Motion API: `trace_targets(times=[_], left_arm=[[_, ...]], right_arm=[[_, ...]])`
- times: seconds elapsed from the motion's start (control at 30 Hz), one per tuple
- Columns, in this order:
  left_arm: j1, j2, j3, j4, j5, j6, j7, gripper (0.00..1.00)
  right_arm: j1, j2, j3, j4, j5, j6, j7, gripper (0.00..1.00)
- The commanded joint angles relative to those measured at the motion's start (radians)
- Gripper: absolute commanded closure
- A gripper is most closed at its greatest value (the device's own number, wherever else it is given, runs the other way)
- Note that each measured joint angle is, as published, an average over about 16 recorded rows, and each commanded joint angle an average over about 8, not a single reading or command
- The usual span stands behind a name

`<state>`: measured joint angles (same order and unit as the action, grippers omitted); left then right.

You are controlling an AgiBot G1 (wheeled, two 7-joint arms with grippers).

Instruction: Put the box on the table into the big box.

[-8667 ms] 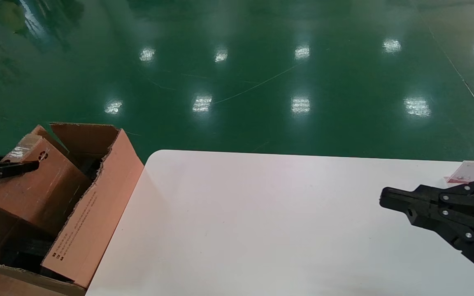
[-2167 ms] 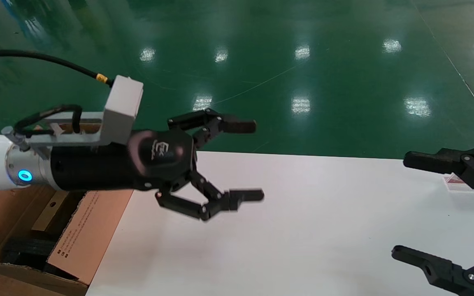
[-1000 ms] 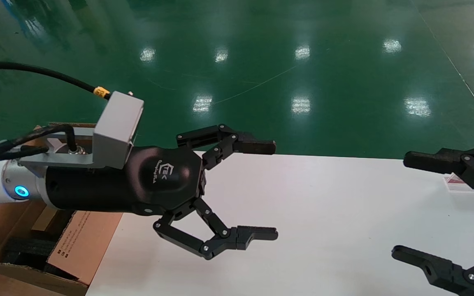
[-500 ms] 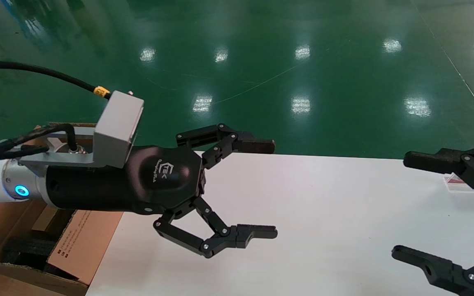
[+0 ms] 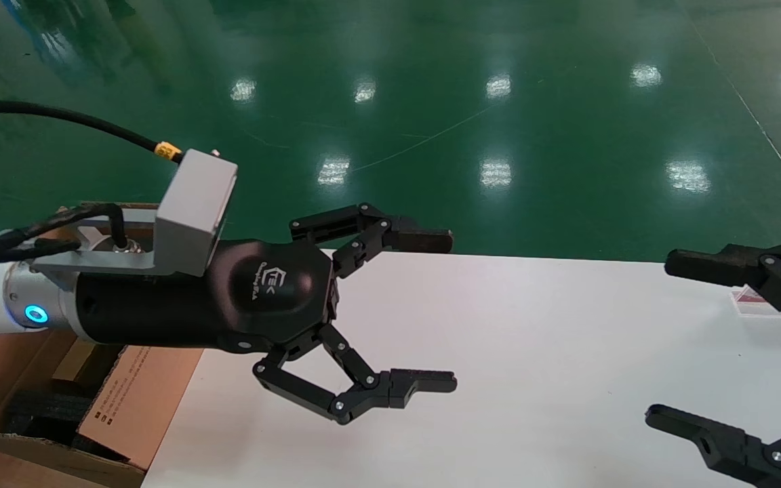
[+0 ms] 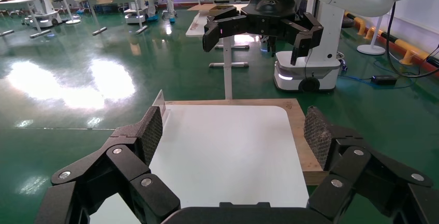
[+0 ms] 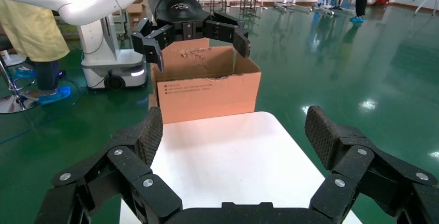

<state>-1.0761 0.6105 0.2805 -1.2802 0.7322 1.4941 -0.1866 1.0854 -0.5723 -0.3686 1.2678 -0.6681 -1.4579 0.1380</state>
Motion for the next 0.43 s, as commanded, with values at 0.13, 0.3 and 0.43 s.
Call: trace_targets(times=[0.13, 0.3, 0.43], left_arm=[[0.0, 0.0, 0.0, 0.0, 0.0, 0.0, 0.0, 0.0], [0.0, 0.0, 0.0, 0.001, 0.0, 0.0, 0.0, 0.0], [0.0, 0.0, 0.0, 0.001, 0.0, 0.0, 0.0, 0.0]], right_arm=[[0.0, 0.0, 0.0, 0.0, 0.0, 0.0, 0.0, 0.0], [0.0, 0.0, 0.0, 0.0, 0.0, 0.0, 0.0, 0.0], [0.0, 0.0, 0.0, 0.0, 0.0, 0.0, 0.0, 0.0]])
